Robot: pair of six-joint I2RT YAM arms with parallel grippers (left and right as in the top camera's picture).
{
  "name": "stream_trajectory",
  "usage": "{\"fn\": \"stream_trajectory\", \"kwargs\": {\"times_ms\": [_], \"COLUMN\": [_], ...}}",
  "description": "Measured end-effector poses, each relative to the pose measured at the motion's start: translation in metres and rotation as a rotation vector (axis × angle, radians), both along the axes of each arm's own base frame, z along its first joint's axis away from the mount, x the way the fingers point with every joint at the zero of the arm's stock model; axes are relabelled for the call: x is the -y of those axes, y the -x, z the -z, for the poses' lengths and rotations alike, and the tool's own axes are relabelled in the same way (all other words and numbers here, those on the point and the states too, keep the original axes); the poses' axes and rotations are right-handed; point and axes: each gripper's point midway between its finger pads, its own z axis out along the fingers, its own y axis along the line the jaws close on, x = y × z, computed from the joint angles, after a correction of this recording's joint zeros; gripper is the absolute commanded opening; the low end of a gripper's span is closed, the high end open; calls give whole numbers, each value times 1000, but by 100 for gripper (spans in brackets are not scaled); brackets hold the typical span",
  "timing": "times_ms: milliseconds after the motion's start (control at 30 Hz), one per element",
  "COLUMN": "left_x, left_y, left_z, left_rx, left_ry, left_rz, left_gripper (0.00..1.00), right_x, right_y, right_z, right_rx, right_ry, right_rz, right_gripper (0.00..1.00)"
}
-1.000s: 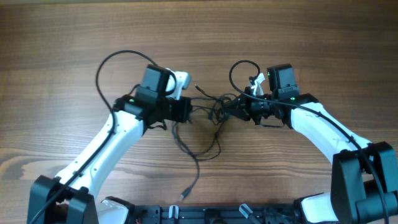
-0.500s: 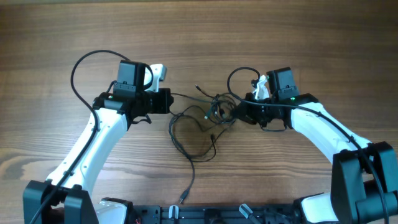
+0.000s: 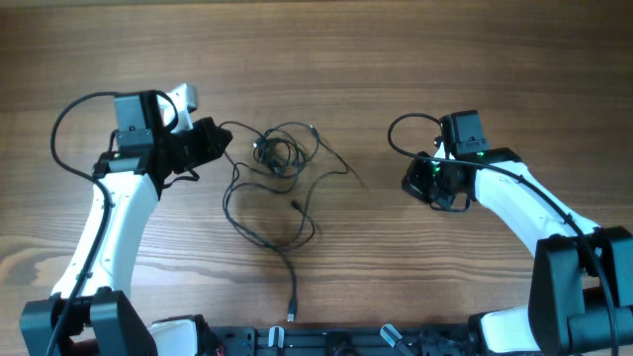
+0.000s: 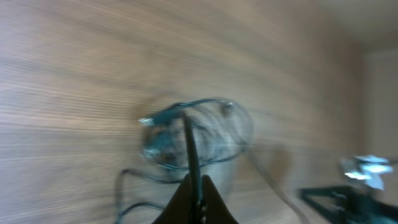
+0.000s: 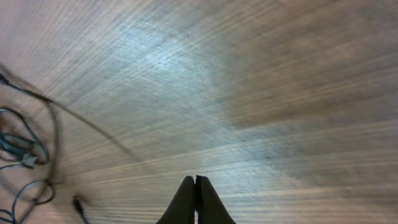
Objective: Untangle cables
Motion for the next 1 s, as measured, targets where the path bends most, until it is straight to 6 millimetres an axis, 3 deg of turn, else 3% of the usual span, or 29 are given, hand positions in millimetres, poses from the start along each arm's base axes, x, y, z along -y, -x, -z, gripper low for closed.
{"fn": "stream_trajectory", "kwargs": {"times_ms": [67, 167, 233, 367, 567, 633, 667, 700, 733, 767, 900, 1000], "left_x": [15, 48, 72, 104, 133, 140, 143, 145, 147, 148, 150, 148], "left_y": [1, 12, 24, 46, 71, 77, 79, 81, 83, 84, 84, 74], "left_z": [-13, -40, -60, -82, -105, -108, -108, -108, -108, -108, -108, -97], "left_rx": [35, 99, 153, 202, 282, 281, 279, 278, 276, 275, 275, 259], "left_ry": [90, 254, 355, 465, 556, 571, 575, 578, 580, 581, 578, 511], "left_rz": [63, 227, 365, 542, 735, 768, 779, 789, 797, 801, 803, 741], "left_gripper": [4, 6, 4, 4, 4, 4, 4, 4, 4, 4, 4, 4], "right_x": [-12, -44, -61, -83, -103, -110, -112, -115, -118, -120, -115, -104], "right_y": [-12, -31, -33, -32, -23, -19, -18, -17, -14, -12, -6, -2], "right_z": [-8, -37, -56, -78, -81, -79, -78, -76, -72, -68, -49, -37], "right_rx": [74, 241, 314, 407, 434, 438, 439, 438, 433, 426, 369, 321], "right_ry": [-59, -233, -343, -450, -457, -446, -440, -424, -398, -372, -267, -198], "right_rz": [-52, -199, -281, -388, -474, -500, -507, -517, -527, -531, -515, -489], "right_gripper": [12, 17, 26, 48, 57, 56, 47, 32, 11, 4, 4, 4]}}
